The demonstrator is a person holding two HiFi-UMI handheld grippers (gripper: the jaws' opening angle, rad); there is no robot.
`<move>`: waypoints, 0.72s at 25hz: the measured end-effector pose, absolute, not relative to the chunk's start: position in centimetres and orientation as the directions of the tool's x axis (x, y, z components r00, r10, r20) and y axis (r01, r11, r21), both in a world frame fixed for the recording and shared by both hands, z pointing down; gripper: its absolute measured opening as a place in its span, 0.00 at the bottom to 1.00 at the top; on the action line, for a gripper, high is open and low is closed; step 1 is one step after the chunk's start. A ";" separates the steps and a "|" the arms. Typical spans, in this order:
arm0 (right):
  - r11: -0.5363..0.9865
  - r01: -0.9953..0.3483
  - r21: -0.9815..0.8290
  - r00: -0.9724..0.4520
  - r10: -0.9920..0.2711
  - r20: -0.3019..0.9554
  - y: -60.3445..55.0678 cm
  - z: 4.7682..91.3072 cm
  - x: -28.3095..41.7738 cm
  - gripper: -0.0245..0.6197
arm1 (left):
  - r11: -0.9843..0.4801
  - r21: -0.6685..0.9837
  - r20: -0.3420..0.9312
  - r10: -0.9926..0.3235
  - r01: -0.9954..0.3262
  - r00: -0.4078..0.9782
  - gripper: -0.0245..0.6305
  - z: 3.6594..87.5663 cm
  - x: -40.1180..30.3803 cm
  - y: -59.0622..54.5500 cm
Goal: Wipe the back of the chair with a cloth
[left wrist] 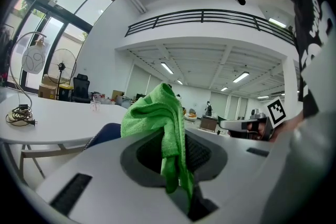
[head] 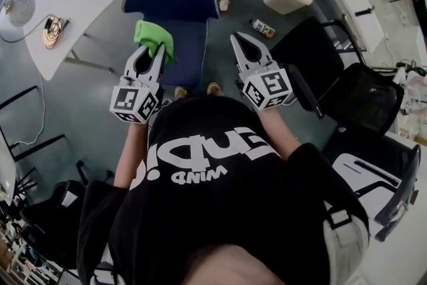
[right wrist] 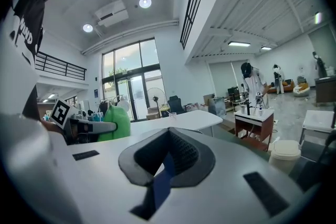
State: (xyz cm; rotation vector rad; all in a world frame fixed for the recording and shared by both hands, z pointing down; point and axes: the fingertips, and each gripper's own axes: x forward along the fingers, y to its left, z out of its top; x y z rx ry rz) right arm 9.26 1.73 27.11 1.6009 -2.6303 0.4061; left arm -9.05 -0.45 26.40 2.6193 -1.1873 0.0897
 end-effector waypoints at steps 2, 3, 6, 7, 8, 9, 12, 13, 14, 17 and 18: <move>0.438 -0.876 -0.203 -0.471 -0.866 0.166 1.8 27.1 9.4 0.03 | -0.623 0.217 0.168 -0.734 -0.751 0.658 0.14 26.5 -9.0 -0.4; 0.438 -0.876 -0.203 -0.471 -0.866 0.167 1.8 27.1 9.5 0.03 | -0.620 0.221 0.169 -0.736 -0.753 0.656 0.14 26.5 -9.0 -0.3; 0.437 -0.876 -0.204 -0.472 -0.865 0.170 1.7 27.1 9.4 0.03 | -0.613 0.232 0.167 -0.740 -0.755 0.652 0.14 26.5 -9.2 -0.4; 0.438 -0.875 -0.205 -0.473 -0.864 0.171 1.7 27.2 9.3 0.03 | -0.612 0.233 0.167 -0.741 -0.756 0.651 0.14 26.5 -9.3 -0.5; 0.440 -0.874 -0.206 -0.475 -0.863 0.171 1.7 27.2 9.2 0.03 | -0.611 0.233 0.166 -0.741 -0.756 0.651 0.14 26.6 -9.3 -0.5; 0.442 -0.873 -0.207 -0.477 -0.862 0.171 1.7 27.3 9.2 0.03 | -0.611 0.234 0.167 -0.741 -0.756 0.650 0.14 26.6 -9.3 -0.5; 0.448 -0.869 -0.208 -0.483 -0.859 0.170 2.0 27.4 9.0 0.03 | -0.608 0.241 0.167 -0.741 -0.756 0.650 0.14 26.7 -9.2 -0.3; 0.450 -0.868 -0.208 -0.486 -0.857 0.170 2.0 27.4 9.0 0.03 | -0.606 0.244 0.167 -0.742 -0.757 0.649 0.14 26.7 -9.2 -0.3; 0.452 -0.867 -0.208 -0.487 -0.856 0.171 2.0 27.4 9.0 0.03 | -0.604 0.247 0.168 -0.743 -0.758 0.647 0.14 26.8 -9.2 -0.3; 0.452 -0.867 -0.209 -0.488 -0.856 0.172 2.1 27.4 9.0 0.03 | -0.600 0.254 0.170 -0.744 -0.758 0.646 0.14 26.9 -9.2 -0.2; 0.452 -0.867 -0.209 -0.488 -0.856 0.173 2.0 27.4 9.0 0.03 | -0.599 0.257 0.171 -0.744 -0.758 0.646 0.14 26.9 -9.2 -0.2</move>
